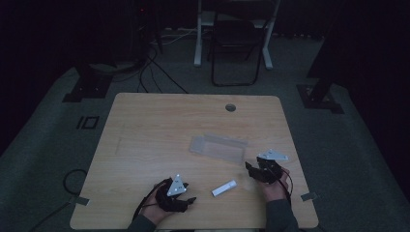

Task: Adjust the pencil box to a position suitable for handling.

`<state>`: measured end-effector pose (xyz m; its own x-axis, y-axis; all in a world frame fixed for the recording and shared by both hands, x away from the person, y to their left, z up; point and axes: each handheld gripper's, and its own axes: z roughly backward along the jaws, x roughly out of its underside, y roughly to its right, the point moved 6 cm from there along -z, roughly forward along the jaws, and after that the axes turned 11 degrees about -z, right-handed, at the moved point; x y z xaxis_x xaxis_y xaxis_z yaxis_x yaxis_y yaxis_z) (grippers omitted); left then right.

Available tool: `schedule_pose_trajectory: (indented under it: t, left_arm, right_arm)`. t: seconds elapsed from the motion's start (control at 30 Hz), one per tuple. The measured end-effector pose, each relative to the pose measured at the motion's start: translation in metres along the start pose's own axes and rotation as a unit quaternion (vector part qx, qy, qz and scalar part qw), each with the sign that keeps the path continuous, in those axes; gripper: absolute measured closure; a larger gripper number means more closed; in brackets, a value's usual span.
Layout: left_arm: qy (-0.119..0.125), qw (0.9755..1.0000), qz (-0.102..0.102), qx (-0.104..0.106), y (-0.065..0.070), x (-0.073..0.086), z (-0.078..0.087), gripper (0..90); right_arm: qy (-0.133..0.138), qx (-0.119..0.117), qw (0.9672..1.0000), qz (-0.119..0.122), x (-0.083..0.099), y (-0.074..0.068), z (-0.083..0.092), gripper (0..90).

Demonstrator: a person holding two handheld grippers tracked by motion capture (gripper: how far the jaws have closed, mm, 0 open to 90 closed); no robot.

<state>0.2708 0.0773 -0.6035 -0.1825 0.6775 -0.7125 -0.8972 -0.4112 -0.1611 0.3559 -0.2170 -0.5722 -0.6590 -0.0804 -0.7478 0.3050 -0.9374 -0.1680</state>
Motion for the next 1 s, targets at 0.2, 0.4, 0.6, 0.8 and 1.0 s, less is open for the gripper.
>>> schedule_pose_trajectory:
  t: [0.2,0.4,0.6,0.8,1.0]
  left_arm:
    - [0.0,1.0,0.0,0.0,0.0,0.0,0.0,39.9]
    - [0.0,1.0,0.0,0.0,0.0,0.0,0.0,39.9]
    - [0.0,1.0,0.0,0.0,0.0,0.0,0.0,39.9]
    - [0.0,1.0,0.0,0.0,0.0,0.0,0.0,39.9]
    - [0.0,1.0,0.0,0.0,0.0,0.0,0.0,39.9]
  right_arm:
    - [0.004,0.002,1.0,0.001,-0.01,-0.002,-0.005,49.1]
    - [0.007,0.008,0.9999,0.001,-0.019,-0.002,-0.008,51.1]
    - [0.005,0.009,0.9999,0.0,-0.023,-0.001,-0.012,53.2]
    - [0.007,0.011,0.9999,-0.008,-0.033,0.0,-0.02,55.2]
    - [0.001,0.01,0.9998,-0.015,-0.037,-0.002,-0.03,56.5]
